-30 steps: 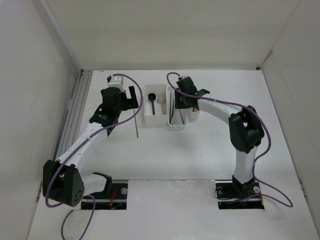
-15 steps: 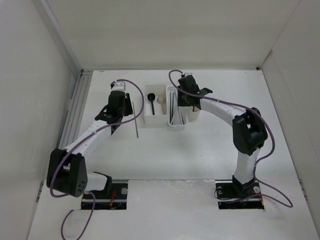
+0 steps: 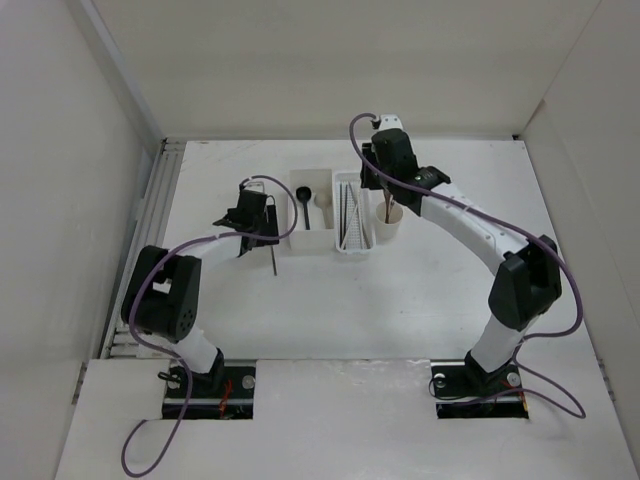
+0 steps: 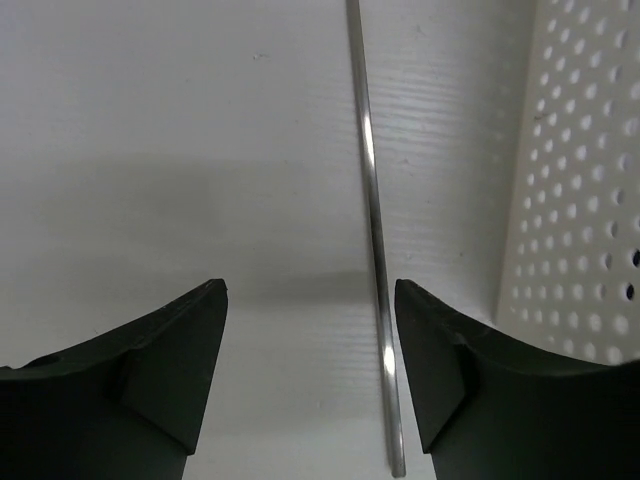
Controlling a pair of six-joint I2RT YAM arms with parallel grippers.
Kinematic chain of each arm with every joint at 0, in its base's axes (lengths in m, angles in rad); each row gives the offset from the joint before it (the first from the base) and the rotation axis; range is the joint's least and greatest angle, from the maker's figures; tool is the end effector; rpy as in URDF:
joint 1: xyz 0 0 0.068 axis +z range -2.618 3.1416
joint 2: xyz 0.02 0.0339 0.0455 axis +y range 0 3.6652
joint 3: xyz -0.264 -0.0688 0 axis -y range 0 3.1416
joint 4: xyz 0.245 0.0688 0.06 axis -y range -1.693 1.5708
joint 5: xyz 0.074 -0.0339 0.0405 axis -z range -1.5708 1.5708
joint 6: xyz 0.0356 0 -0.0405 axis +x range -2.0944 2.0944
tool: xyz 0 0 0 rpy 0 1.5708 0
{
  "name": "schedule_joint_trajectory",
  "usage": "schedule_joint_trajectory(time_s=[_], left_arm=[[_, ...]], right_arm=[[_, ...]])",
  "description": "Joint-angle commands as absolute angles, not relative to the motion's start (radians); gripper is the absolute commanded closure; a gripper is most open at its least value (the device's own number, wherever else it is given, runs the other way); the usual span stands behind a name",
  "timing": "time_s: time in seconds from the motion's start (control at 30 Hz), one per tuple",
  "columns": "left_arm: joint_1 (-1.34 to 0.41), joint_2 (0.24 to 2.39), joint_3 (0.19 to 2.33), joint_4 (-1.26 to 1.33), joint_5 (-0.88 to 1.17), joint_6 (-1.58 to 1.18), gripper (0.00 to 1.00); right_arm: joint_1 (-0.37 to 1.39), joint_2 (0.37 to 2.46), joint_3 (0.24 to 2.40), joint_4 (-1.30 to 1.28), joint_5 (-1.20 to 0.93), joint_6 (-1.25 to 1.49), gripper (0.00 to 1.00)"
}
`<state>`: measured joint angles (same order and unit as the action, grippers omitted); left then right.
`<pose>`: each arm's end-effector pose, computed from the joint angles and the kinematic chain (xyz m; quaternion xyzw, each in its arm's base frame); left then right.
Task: Sort the eating utensils into containers
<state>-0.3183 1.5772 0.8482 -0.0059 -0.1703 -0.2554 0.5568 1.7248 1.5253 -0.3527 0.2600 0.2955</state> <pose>0.3109 -0.0961 0.1859 -0.0059 0.9112 -0.0399 0.4099 0.3485 0.2062 0.3278 -0.0501 0.8666 0.0968 0.4870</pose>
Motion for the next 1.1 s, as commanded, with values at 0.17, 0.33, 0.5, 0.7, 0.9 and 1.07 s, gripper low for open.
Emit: schedule_joint_trajectory(time_s=[0.17, 0.33, 0.5, 0.7, 0.9, 1.07], left_arm=[[-0.351, 1.676, 0.994, -0.006, -0.235, -0.192, 0.35], [-0.351, 1.719, 1.014, -0.061, -0.285, -0.241, 0.40], [-0.360, 1.755, 1.014, -0.123, -0.285, -0.252, 0.47], [-0.360, 1.773, 1.005, -0.089, -0.241, -0.241, 0.46], [-0.351, 1.782, 1.005, -0.178, -0.278, -0.268, 0.93], [-0.319, 1.773, 0.996, -0.189, -0.256, -0.290, 1.00]], right_arm=[[0.511, 1.733, 1.632, -0.318, 0.261, 0.212, 0.65], [0.463, 1.753, 1.651, -0.327, 0.213, 0.212, 0.65], [0.423, 1.753, 1.651, -0.327, 0.213, 0.212, 0.65], [0.404, 1.753, 1.631, -0.327, 0.204, 0.212, 0.65], [0.403, 1.735, 1.612, -0.318, 0.204, 0.212, 0.65], [0.403, 1.724, 1.612, -0.308, 0.213, 0.212, 0.65]])
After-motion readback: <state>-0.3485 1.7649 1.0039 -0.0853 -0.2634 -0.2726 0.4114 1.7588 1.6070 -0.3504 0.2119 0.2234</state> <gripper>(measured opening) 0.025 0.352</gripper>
